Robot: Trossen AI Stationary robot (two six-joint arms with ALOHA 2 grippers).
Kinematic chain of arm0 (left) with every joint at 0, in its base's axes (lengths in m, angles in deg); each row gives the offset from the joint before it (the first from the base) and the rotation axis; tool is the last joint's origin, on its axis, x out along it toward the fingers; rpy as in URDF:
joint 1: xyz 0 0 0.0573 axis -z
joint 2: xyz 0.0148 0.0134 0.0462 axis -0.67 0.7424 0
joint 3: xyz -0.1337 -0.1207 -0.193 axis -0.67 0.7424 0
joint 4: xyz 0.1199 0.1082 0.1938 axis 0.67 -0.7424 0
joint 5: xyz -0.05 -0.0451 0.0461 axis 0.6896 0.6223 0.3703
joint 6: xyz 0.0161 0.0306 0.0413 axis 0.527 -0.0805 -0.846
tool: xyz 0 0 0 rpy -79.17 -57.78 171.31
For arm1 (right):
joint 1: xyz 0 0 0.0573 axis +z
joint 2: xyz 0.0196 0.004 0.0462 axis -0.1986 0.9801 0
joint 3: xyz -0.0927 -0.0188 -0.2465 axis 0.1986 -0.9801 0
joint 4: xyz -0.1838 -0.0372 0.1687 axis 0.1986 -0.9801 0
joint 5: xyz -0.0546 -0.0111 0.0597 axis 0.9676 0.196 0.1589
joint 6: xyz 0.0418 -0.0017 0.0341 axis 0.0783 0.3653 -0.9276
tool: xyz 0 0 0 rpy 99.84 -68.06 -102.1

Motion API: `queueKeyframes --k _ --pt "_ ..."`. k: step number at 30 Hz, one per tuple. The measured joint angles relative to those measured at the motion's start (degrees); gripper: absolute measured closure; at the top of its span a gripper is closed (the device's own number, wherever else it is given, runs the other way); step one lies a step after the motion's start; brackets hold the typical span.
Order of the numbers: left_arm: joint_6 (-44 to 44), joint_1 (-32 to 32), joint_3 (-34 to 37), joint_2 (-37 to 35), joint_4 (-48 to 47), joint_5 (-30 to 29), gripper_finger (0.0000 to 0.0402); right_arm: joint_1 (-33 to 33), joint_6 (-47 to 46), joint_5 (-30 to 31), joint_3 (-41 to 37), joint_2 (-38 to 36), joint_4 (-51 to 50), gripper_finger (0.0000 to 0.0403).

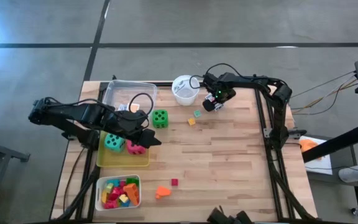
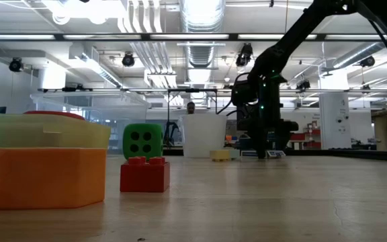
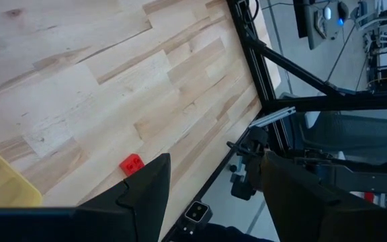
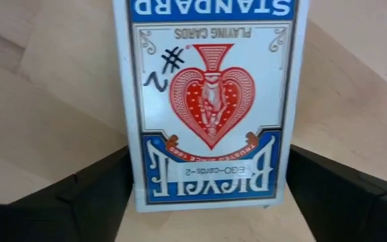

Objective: Pick & Place Toys
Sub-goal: Put the red deck of cards into the transparent bin

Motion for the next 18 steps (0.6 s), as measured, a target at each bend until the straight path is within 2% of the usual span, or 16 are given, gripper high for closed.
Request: queueKeyframes --k 9,18 --pt "-0.03 0.0 0.0 0.0 -0.01 0.0 0.0182 0.15 -1.0 0.3 0.27 -0.02 0.17 0.013" --pt "-0.12 0.0 0.0 0.0 -0.01 0.0 0.0181 0.13 -1.03 1.02 0.1 -1.97 -0.13 0.0119"
